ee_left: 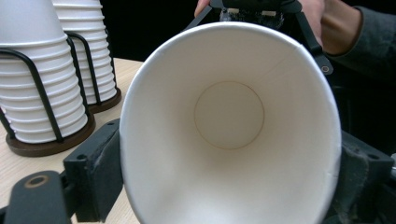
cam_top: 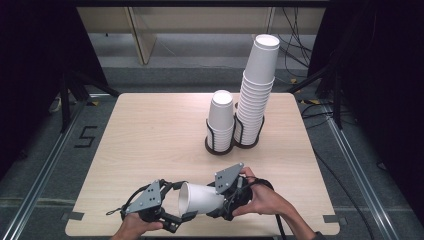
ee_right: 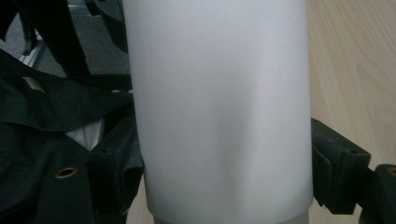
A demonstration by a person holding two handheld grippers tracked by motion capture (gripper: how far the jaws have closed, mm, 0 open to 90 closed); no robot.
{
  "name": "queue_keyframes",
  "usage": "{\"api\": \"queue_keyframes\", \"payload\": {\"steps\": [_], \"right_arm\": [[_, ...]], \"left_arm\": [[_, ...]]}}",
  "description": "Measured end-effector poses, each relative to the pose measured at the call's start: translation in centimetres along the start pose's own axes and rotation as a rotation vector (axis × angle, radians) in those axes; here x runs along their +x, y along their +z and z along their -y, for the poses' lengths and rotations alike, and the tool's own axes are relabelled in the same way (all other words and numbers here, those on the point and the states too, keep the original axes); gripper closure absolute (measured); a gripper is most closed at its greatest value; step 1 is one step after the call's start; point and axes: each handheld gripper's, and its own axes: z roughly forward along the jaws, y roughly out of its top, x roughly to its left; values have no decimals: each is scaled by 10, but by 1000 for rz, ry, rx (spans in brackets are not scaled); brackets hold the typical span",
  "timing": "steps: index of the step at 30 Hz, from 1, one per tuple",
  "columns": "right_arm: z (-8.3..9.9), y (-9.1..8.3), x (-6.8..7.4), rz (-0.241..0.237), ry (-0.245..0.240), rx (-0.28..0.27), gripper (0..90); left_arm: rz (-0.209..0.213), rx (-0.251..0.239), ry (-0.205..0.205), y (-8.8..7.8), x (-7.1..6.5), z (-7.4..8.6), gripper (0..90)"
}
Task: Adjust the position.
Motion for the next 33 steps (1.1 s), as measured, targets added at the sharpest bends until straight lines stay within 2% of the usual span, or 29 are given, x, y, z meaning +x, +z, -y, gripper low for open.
{"api": "queue_keyframes", "payload": {"steps": [2,3,5,6,7,9,10,11,12,13,14,15,17,18,20,21,22,24,29,30,31,32,33], "right_arm": [[0,0,0,14,12,8,211],[0,0,0,19,15,13,205],[-1,0,0,65,9,39,177],[-2,-1,1,69,22,52,181],[-3,-1,2,67,11,53,187],[-5,-2,5,101,23,82,170],[-7,-2,4,113,2,86,163],[-7,-2,4,113,2,86,163],[-10,-4,7,150,-33,106,164],[-10,-4,7,150,-33,106,164],[-13,-2,10,165,-45,138,165],[-14,-1,12,175,-50,150,165],[-17,2,16,190,-55,187,166],[-19,4,18,211,-69,201,165],[-21,8,20,192,-79,224,168],[-22,10,21,190,-92,229,169],[-22,12,20,206,-123,246,169],[-23,16,22,217,-134,270,172],[-23,22,21,193,-142,266,222],[-23,22,21,186,-142,260,226],[-22,21,21,192,-134,257,229],[-21,19,23,198,-84,261,232],[-20,17,23,187,-70,249,233]], "left_arm": [[5,-1,0,2,0,0,133],[-10,17,-1,1,0,0,134],[-22,39,2,1,0,0,137],[-20,30,-5,2,0,0,138],[-17,27,-7,3,1,1,139],[-34,63,-6,2,1,-1,139],[-35,74,-1,2,1,-1,139],[-35,74,-1,2,1,-1,138],[-32,80,-10,3,1,0,138],[-32,80,-10,3,1,0,138],[-44,113,-3,3,0,-1,138],[-39,111,-11,5,-1,-1,138],[-48,148,1,5,-2,-2,138],[-45,143,-1,7,-2,-1,138],[-55,173,10,7,-3,-2,138],[-53,171,8,8,-4,-2,137],[-53,176,9,8,-5,-3,137],[-55,179,7,9,-6,-3,138],[-54,192,14,8,-6,-5,135],[-48,175,3,9,-6,-5,133],[-47,177,0,7,-5,-5,128],[-43,159,-20,6,-4,-5,118],[-38,122,-37,6,-2,-4,105]]}}
